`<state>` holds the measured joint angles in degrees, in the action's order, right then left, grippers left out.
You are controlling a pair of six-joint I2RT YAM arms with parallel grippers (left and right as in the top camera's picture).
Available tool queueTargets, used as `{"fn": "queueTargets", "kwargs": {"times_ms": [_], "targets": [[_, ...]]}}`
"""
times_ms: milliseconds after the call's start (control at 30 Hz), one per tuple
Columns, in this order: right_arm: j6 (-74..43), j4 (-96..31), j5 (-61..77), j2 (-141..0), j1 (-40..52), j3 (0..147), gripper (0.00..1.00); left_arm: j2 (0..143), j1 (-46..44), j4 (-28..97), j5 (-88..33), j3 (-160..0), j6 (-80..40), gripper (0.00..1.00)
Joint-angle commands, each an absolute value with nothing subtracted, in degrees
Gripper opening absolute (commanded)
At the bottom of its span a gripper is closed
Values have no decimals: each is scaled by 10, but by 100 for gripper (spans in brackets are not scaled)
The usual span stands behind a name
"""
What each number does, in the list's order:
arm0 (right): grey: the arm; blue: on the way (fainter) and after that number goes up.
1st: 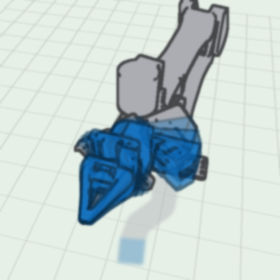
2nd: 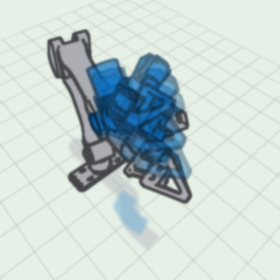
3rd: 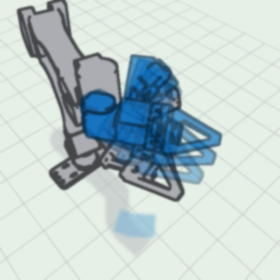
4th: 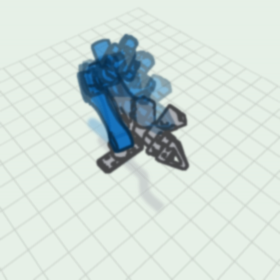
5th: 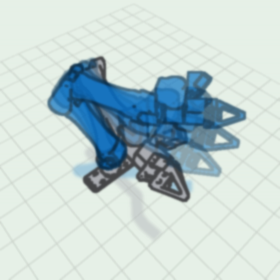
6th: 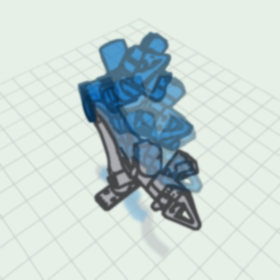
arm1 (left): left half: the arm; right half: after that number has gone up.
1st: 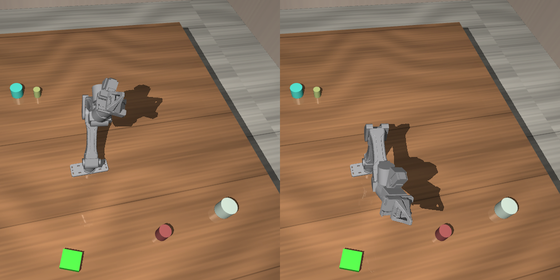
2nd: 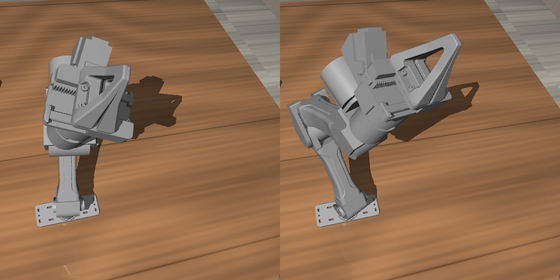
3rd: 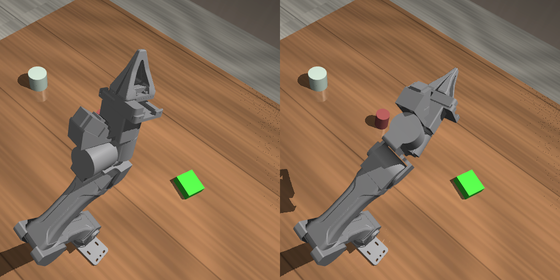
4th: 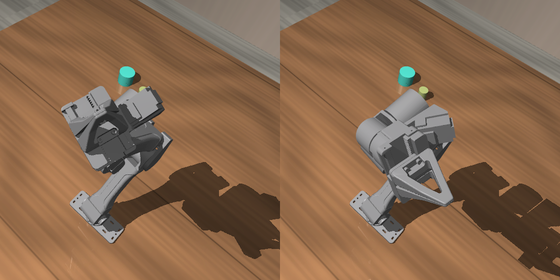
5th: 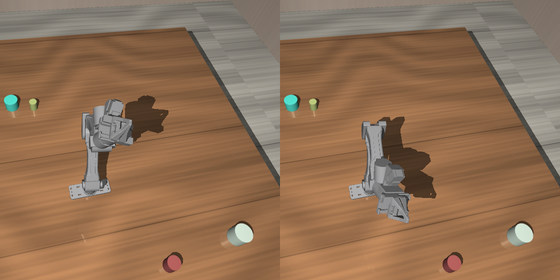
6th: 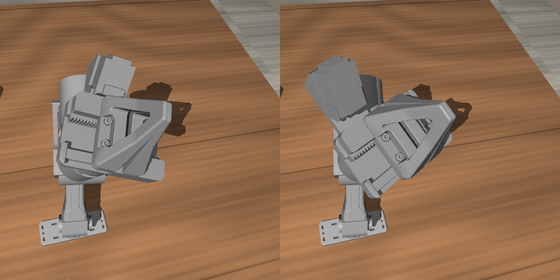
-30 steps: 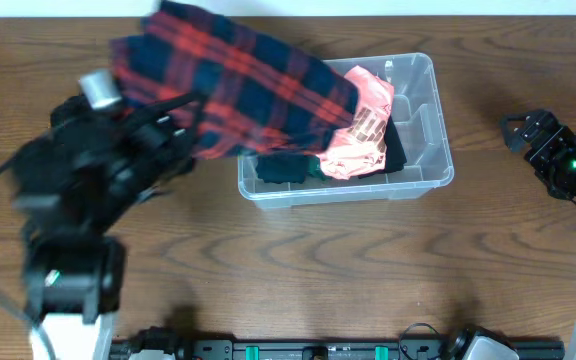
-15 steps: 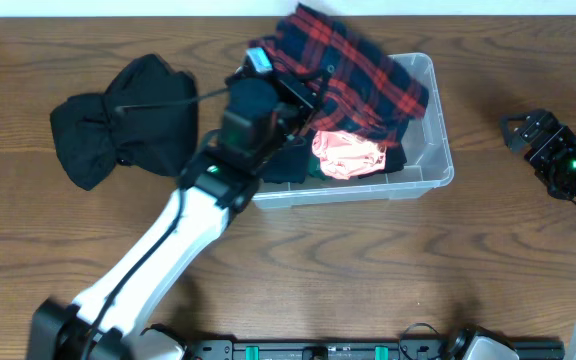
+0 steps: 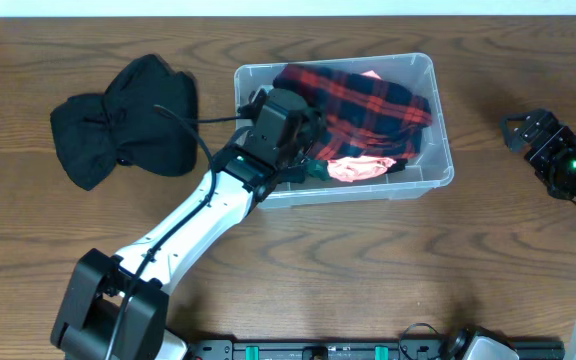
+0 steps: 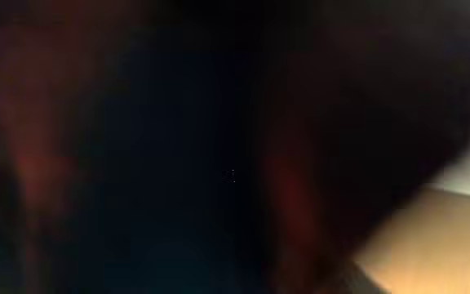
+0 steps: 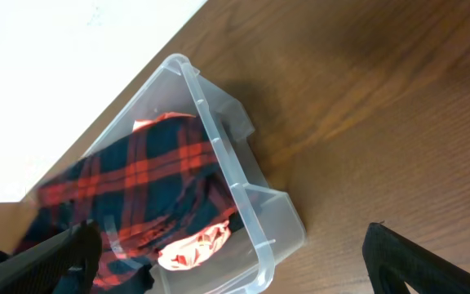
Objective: Pack container
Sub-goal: 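Lift the plaid shirt and lay it into the bin, then move the left gripper back to the black garment and grasp it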
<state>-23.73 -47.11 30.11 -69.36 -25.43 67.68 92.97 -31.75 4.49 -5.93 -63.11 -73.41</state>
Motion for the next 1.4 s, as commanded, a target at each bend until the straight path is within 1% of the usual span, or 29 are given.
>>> {"fn": "queueTargets", "kwargs": {"times_ms": [0,167,200,300,367,400,533,600,700,833,967,1167,1367], "targets": [[-242,-472,309,-694,-259,678,99,897,-300,96,-55,-638,-642,53],[-242,-472,309,-694,-259,678,99,832,-256,208,-28,-638,-546,53],[-242,-472,309,-694,-259,678,99,813,-245,230,-19,-638,-528,55],[-242,-472,309,-694,-259,678,99,757,-202,283,-6,-638,-459,64],[-242,-472,309,-694,-259,678,99,722,-156,323,-6,-638,-421,70],[-242,-472,309,-694,-259,678,99,712,-136,338,-6,-638,-413,72],[-242,-472,309,-694,-259,678,99,693,-15,404,-21,-638,-388,87],[-242,-472,309,-694,-259,678,99,703,58,416,-59,-638,-362,90],[-242,-472,309,-694,-259,678,99,734,157,413,-128,-638,-340,92],[-242,-472,309,-694,-259,678,99,802,276,393,-201,-638,-304,93],[-242,-472,309,-694,-259,678,99,888,364,357,-261,-638,-281,94],[-242,-472,309,-694,-259,678,99,999,432,267,-357,-638,-266,95],[-242,-472,309,-694,-259,678,99,1064,448,193,-354,-638,-253,97]]}}
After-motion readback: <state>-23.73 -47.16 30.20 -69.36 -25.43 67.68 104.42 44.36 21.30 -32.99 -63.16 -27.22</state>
